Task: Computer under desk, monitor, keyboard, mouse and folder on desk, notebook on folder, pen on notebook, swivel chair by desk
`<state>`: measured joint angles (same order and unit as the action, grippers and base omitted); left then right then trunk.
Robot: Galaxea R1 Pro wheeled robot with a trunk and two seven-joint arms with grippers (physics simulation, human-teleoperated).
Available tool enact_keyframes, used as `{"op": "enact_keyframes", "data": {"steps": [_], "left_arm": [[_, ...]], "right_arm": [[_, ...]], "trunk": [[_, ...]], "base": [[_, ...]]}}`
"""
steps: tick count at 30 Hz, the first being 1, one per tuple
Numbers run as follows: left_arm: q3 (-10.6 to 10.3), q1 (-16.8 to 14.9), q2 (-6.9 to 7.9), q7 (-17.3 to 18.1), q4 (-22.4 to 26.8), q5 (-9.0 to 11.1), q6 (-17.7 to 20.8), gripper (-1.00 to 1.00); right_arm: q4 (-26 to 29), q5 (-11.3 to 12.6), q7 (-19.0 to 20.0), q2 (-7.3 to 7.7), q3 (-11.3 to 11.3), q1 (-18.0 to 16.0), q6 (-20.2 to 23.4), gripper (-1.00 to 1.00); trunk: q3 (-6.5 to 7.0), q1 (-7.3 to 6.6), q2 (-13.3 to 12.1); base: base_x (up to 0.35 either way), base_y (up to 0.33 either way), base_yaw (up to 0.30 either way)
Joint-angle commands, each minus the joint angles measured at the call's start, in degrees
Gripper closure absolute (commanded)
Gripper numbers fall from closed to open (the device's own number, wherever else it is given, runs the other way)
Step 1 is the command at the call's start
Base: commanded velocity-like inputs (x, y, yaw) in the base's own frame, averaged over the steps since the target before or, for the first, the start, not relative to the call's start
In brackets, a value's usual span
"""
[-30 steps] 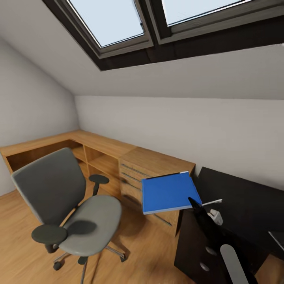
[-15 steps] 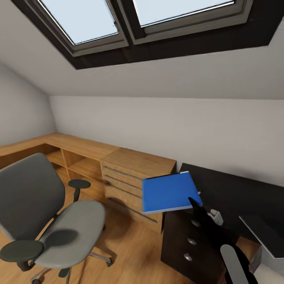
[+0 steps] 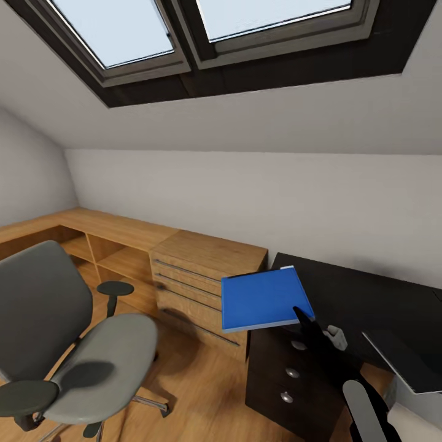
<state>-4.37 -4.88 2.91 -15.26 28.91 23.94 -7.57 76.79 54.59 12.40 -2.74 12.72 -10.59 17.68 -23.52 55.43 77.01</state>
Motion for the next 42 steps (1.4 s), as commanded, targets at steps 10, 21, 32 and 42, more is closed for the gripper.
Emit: {"op": "enact_keyframes", "data": {"steps": [10,21,32,42], "left_arm": [[-0.47,-0.03,0.06,-0.39,0.00,0.50,-0.25,-1.00],[-0.47,-0.03,0.08,-0.39,-0.03,0.52,-0.25,-1.00],[-0.47,-0.04,0.06,-0.39,-0.04,0.57,-0.37,-1.00],[-0.47,-0.03,0.00,-0.39,-0.09,0.59,-0.34,-1.00]], "right_arm": [[0.02,0.43,0.16,0.01,0.27,-0.05,0.53,1.00],[-0.06,0.53,0.25,0.02,0.33,-0.04,0.43,1.00],[0.02,0.52,0.25,0.02,0.46,-0.02,0.43,1.00],[0.02,0.52,0.25,0.02,0.59,-0.03,0.36,1.00]], "trunk": [[-0.06,0.00,0.04],[-0.06,0.00,0.04],[-0.06,0.00,0.04],[-0.06,0.00,0.04]], "base": [[0.000,0.000,0.000],[0.000,0.000,0.000],[-0.076,0.000,-0.011],[-0.287,0.000,-0.218]]}}
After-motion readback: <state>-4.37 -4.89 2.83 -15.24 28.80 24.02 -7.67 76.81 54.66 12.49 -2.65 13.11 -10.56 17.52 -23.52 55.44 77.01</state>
